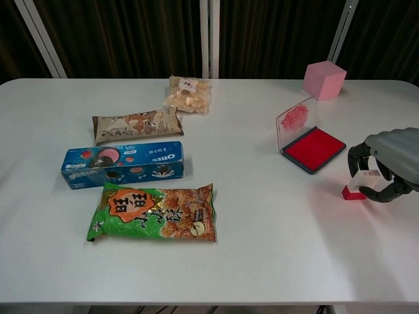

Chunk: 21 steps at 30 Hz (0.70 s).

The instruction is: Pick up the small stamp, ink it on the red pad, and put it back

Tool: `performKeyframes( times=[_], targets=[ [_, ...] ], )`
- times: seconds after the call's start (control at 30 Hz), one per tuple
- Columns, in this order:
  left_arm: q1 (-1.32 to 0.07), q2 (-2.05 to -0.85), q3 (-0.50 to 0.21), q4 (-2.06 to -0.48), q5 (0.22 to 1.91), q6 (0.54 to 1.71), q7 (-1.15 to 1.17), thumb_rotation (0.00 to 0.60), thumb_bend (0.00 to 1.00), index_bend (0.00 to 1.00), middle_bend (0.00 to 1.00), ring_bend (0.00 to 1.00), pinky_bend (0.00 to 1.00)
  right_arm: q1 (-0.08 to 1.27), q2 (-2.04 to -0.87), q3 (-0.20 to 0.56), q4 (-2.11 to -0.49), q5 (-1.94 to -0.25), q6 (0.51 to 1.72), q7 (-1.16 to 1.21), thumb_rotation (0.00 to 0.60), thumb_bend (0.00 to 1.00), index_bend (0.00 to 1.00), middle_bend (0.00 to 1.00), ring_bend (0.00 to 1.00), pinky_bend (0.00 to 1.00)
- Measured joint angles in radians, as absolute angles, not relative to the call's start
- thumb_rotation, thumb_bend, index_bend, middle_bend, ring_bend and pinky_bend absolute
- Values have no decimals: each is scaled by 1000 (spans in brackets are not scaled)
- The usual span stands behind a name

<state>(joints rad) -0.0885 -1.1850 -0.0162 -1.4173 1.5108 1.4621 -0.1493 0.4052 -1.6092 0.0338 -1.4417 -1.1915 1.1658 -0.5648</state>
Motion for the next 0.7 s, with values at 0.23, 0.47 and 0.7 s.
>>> performKeyframes(
  times=[0.23, 0.47, 0.7],
  targets=[
    [-87, -1187, -16, -1412, 1510, 1463, -154, 194, 166, 90, 118, 118, 207, 405, -1609, 36, -1443, -1191, 1156, -568, 600, 299, 477, 430, 589, 778],
    [-86, -1186, -16, -1412, 1510, 1464, -153, 196, 166, 89, 118, 118, 207, 406, -1595, 33, -1457, -1190, 1140, -565, 600, 267, 356, 360, 580, 777],
    [-87, -1186, -17, -1416, 1510, 1463, -149, 195, 167, 90, 118, 118, 207, 402, -1564, 29, -1490, -1194, 1139, -563, 600, 232, 235, 297, 563, 766]
  ],
)
